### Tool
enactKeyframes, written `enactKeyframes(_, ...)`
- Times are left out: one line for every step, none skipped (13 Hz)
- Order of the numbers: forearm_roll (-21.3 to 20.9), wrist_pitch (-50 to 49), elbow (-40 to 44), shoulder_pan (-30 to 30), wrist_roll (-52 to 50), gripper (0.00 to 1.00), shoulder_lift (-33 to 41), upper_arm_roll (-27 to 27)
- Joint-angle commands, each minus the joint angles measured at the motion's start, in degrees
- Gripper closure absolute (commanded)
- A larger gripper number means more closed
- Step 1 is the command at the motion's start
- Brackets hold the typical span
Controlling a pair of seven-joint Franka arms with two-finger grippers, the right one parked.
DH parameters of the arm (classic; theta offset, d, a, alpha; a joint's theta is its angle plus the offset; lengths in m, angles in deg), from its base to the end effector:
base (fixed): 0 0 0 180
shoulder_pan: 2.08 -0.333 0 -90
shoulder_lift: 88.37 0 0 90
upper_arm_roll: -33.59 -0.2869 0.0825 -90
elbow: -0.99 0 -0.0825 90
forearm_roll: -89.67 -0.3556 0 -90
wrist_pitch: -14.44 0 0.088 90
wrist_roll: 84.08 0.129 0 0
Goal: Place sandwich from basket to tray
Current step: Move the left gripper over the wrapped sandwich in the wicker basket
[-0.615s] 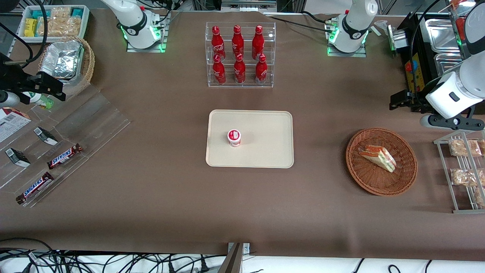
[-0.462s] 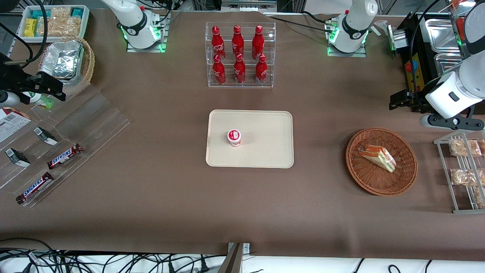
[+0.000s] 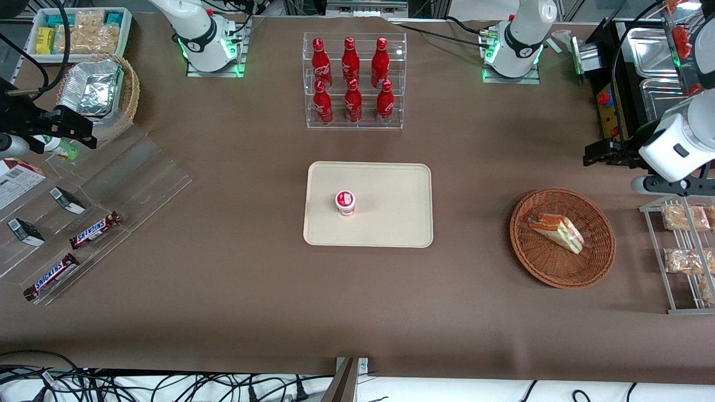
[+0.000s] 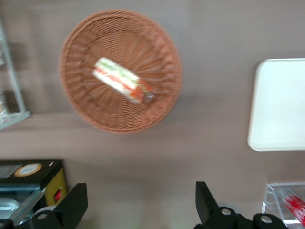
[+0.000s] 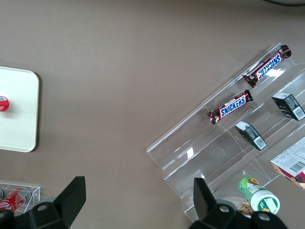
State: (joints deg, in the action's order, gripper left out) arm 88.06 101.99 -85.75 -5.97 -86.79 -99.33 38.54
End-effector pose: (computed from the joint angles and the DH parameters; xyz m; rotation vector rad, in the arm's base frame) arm 0.5628 -0.0032 0.4910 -3.1118 -0.0430 0.2745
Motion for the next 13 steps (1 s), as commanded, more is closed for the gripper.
enactKeyframes(-2.52, 2.88, -1.06, 0.02, -10.52, 0.00, -2.48, 0.32)
enactKeyframes(-2.61, 4.80, -2.29, 0.02, -12.91, 0.00, -2.83, 0.06)
enactKeyframes(-2.61, 7.08, -4.13, -0.24, -16.42, 0.00, -2.84, -0.03)
enactKeyframes(-2.61, 9.80, -5.97, -0.77, -20.19, 0.00, -2.84, -0.03)
enactKeyframes(-2.61, 12.27, -7.64, -0.86, -23.19, 0.00, -2.75, -0.03)
enactKeyframes(-2.70, 14.90, -9.57, -1.04, -26.44, 0.00, -2.75, -0.03)
enactKeyframes(-2.96, 17.71, -11.60, -1.30, -30.39, 0.00, -2.66, -0.03)
enactKeyframes(-3.05, 20.18, -13.36, -1.48, -33.12, 0.00, -2.66, -0.03)
enactKeyframes(-3.05, 22.38, -15.37, -1.82, -34.46, 0.00, -2.66, -0.03)
enactKeyframes(-3.05, 25.36, -17.57, -2.35, -36.30, 0.00, -2.75, -0.11)
enactKeyframes(-3.14, 28.78, -19.85, -2.53, -39.10, 0.00, -2.84, -0.12)
enactKeyframes(-3.22, 31.51, -21.70, -2.53, -40.69, 0.00, -3.01, -0.20)
enactKeyframes(-3.22, 33.63, -22.94, -2.53, -42.45, 0.00, -3.88, -0.20)
